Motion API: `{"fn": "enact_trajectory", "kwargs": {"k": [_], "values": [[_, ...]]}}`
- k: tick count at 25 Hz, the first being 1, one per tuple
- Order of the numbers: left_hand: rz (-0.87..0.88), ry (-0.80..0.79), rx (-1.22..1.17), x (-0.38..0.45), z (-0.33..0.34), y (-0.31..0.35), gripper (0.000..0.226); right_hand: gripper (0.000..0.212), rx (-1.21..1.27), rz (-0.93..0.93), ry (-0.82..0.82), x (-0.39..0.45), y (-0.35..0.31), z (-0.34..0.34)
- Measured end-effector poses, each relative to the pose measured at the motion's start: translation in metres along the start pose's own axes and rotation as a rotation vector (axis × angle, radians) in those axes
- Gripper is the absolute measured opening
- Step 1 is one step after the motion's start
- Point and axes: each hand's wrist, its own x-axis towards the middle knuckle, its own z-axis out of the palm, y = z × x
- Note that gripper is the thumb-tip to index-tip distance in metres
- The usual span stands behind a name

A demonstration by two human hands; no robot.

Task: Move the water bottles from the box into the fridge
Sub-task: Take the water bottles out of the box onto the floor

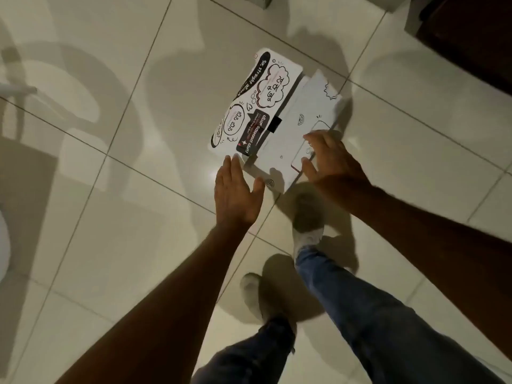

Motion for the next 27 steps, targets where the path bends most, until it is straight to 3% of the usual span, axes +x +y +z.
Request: {"fn": "enact_trajectory", "kwargs": {"k": [5, 9, 14, 18, 23, 27], "values": [[0.125, 0.196, 0.065, 0.059, 0.033, -0.029, 0.07, 0.052, -0.202, -0.223, 0.113, 0.055, 0.028, 0.042], [0.205, 0.297, 0.12, 0.091, 0.047, -0.029, 0.069, 0.058, -0.4, -0.37, 0.106, 0.092, 0.036, 0.061], [0.259, 0.302, 0.169, 0.116, 0.036, -0.026, 0.074, 0.048, -0.464, -0.619, 0.241, 0.102, 0.042, 0.056], [0.368, 0.21, 0.338, 0.127, 0.02, -0.032, 0.079, 0.037, -0.48, -0.751, 0.351, 0.1, 0.053, 0.04], [0.423, 0.203, 0.364, 0.134, 0.014, -0.039, 0.077, 0.034, -0.455, -0.762, 0.382, 0.06, 0.073, 0.022], [0.349, 0.168, 0.229, 0.129, -0.006, -0.022, 0.071, 0.039, -0.348, -0.536, 0.379, 0.014, 0.087, 0.013]]}}
